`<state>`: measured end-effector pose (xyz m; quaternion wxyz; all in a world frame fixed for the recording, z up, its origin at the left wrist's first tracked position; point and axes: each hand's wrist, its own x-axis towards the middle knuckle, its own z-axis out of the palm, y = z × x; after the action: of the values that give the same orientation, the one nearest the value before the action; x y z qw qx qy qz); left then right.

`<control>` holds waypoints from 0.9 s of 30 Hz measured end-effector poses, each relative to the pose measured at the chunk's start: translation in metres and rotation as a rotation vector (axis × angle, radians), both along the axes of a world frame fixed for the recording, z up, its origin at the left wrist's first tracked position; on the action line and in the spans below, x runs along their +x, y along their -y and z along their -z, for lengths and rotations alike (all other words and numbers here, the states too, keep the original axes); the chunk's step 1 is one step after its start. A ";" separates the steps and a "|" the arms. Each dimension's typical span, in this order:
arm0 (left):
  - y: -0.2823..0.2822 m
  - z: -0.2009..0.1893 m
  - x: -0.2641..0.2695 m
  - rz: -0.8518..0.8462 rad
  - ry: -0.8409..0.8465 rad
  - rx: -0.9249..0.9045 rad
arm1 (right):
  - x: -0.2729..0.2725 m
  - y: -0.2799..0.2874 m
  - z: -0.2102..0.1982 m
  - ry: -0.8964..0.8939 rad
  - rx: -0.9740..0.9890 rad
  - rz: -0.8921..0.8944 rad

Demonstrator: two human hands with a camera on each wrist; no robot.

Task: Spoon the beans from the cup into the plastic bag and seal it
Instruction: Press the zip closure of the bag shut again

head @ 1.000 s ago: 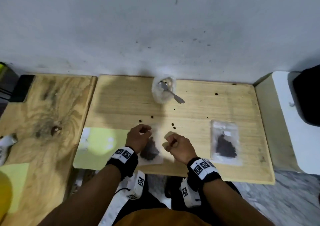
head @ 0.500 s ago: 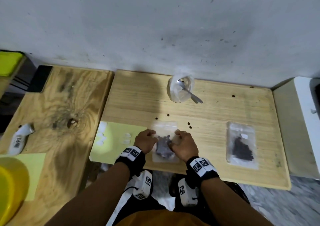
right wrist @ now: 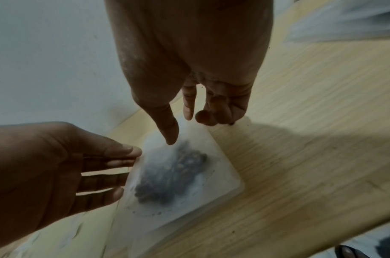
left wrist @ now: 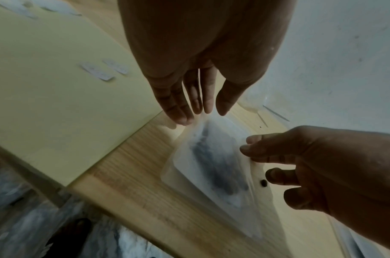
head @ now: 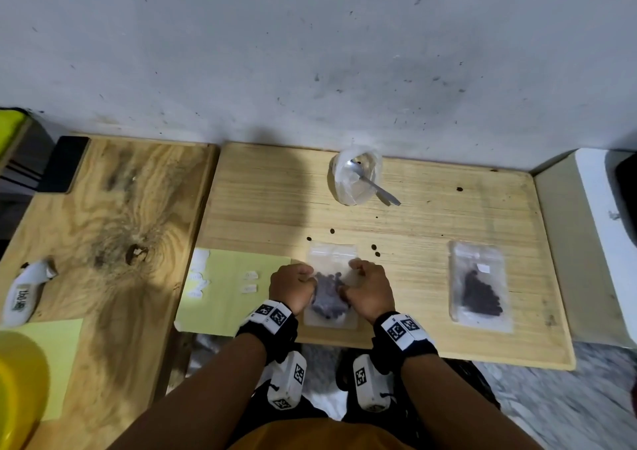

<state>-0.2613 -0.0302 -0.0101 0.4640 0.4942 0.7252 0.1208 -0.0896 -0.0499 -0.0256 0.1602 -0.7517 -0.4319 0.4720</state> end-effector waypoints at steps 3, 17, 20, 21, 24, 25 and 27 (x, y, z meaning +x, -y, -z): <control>0.000 0.002 0.000 -0.025 0.061 -0.020 | 0.001 -0.002 0.001 -0.039 -0.014 0.006; -0.014 -0.021 -0.009 -0.180 0.447 0.154 | -0.016 -0.024 -0.031 -0.349 0.144 0.133; -0.025 -0.030 -0.034 -0.295 0.535 0.179 | -0.037 -0.035 -0.036 -0.420 0.164 0.082; -0.029 -0.032 -0.045 -0.326 0.560 0.179 | -0.047 -0.038 -0.036 -0.453 0.160 0.064; -0.036 -0.035 -0.077 -0.392 0.552 0.201 | -0.076 -0.043 -0.033 -0.482 0.152 0.030; -0.037 -0.035 -0.086 -0.414 0.560 0.199 | -0.085 -0.044 -0.033 -0.490 0.155 0.041; -0.038 -0.035 -0.104 -0.437 0.606 0.158 | -0.102 -0.046 -0.032 -0.496 0.155 0.083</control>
<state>-0.3651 0.0075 0.0246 0.5812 0.3039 0.6318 0.4132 -0.1914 -0.0038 0.0061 0.3374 -0.6154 -0.3832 0.6005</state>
